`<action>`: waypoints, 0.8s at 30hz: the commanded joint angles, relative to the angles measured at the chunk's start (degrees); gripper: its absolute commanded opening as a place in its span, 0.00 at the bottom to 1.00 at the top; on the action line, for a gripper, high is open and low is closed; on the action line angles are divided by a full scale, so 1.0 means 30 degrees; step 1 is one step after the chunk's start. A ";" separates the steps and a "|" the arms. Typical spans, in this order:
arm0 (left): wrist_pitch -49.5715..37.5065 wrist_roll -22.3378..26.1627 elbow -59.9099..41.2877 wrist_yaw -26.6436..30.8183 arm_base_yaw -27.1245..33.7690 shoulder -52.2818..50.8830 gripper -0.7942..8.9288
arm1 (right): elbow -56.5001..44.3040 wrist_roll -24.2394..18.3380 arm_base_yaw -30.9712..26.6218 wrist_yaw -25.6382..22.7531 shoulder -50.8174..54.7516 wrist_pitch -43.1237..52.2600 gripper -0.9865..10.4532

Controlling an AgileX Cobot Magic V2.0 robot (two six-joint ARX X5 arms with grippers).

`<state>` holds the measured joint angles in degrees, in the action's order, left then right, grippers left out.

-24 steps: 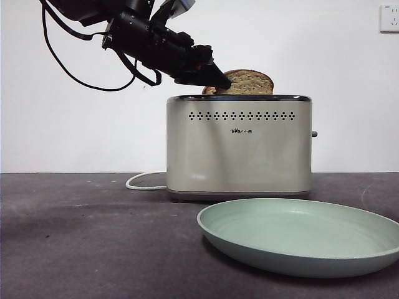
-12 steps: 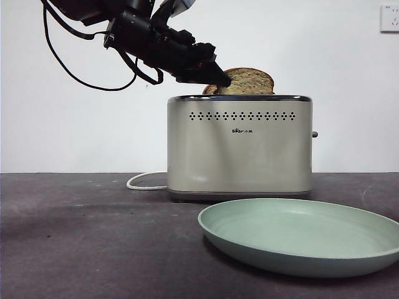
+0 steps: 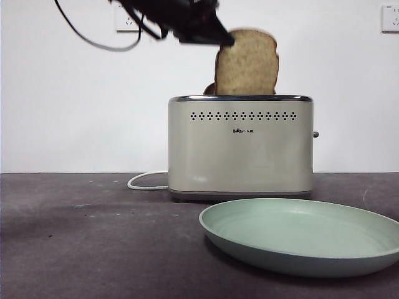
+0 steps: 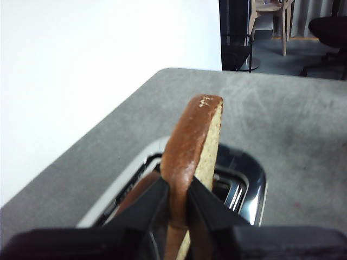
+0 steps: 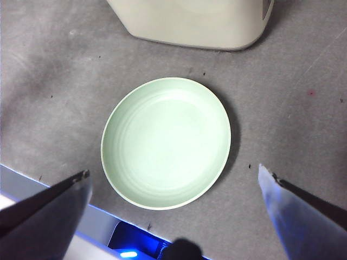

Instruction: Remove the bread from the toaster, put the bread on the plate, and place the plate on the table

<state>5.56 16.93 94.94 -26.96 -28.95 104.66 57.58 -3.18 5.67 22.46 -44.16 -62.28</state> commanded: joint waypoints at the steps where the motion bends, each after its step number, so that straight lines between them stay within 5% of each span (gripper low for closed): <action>1: -0.0029 -0.0197 0.0357 0.0007 -0.0044 -0.1224 0.08 | 0.0007 0.0182 0.0036 -0.0095 -0.0153 0.0095 0.66; 8: 0.1173 -0.2302 0.0357 0.0452 0.0583 -0.5326 0.08 | 0.0007 0.0197 0.0036 -0.0153 -0.1253 0.0131 0.66; 19: 1.0083 -0.1020 0.0204 0.0364 0.1559 -0.9996 0.08 | 0.0007 0.0270 0.0036 -0.0204 -0.5093 0.1188 0.66; 24: 1.1468 -0.1078 -0.2047 -0.0168 0.1501 -1.2167 0.08 | 0.0007 0.0262 0.0036 -0.1137 -0.7308 0.2069 0.62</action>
<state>40.34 13.43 90.45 -27.05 -24.40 69.67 57.58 -2.76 5.67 19.46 -65.01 -56.51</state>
